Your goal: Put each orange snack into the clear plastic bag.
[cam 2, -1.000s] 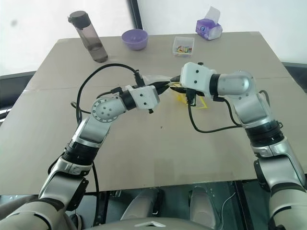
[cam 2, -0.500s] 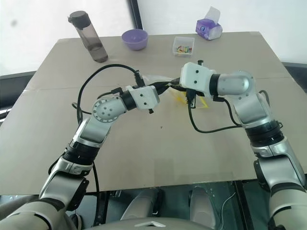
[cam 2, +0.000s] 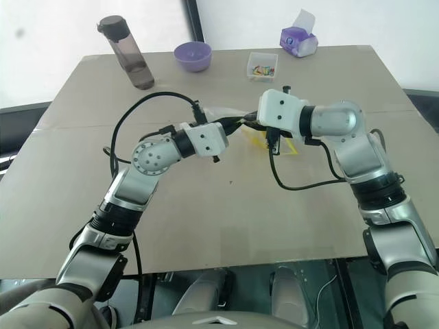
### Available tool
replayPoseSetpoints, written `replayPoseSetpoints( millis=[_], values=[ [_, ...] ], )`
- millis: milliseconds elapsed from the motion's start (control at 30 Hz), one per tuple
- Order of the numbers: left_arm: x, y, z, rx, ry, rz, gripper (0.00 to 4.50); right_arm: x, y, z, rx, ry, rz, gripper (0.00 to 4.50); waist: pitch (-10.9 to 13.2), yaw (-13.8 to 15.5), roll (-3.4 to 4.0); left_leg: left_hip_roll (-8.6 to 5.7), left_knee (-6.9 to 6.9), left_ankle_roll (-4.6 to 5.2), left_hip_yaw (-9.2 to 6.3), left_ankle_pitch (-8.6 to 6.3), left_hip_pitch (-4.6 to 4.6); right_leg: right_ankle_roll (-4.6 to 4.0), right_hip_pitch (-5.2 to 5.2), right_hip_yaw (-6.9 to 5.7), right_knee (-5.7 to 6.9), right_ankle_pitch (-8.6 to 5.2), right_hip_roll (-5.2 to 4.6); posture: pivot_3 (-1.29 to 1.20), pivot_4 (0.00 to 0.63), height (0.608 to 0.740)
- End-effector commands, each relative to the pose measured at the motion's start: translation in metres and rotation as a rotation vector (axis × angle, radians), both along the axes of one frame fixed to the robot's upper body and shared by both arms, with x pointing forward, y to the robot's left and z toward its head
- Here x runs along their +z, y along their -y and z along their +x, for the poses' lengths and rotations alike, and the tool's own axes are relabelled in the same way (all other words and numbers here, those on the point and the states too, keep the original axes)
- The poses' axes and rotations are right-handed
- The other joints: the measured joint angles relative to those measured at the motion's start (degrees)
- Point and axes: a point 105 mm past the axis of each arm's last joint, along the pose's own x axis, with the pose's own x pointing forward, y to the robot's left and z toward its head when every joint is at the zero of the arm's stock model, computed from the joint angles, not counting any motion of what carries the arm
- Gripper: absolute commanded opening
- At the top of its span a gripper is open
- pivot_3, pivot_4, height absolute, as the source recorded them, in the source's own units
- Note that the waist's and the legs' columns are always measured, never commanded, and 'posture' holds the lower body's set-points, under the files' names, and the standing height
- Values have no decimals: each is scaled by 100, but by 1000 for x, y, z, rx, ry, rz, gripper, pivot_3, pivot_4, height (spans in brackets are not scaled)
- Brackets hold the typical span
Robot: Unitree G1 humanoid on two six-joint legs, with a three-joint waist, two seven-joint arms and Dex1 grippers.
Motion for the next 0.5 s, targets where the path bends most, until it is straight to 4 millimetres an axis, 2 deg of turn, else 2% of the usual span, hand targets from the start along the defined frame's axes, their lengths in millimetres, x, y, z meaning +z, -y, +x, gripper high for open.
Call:
replayPoseSetpoints(
  millis=[33, 500],
  values=[
    [10, 6, -4, -28, 40, -19, 0, 21, -10, -12, 66, 92, 24, 56, 0, 0, 0, 0, 0, 0, 0, 0, 0, 0, 0, 0, 0, 0, 0, 0, 150, 740],
    [10, 6, -4, -30, 40, -21, 0, 23, -11, -10, 71, 134, 20, 56, 0, -1, 0, 0, 0, 0, 0, 0, 0, 0, 0, 0, 0, 0, 0, 0, 150, 740]
  ],
)
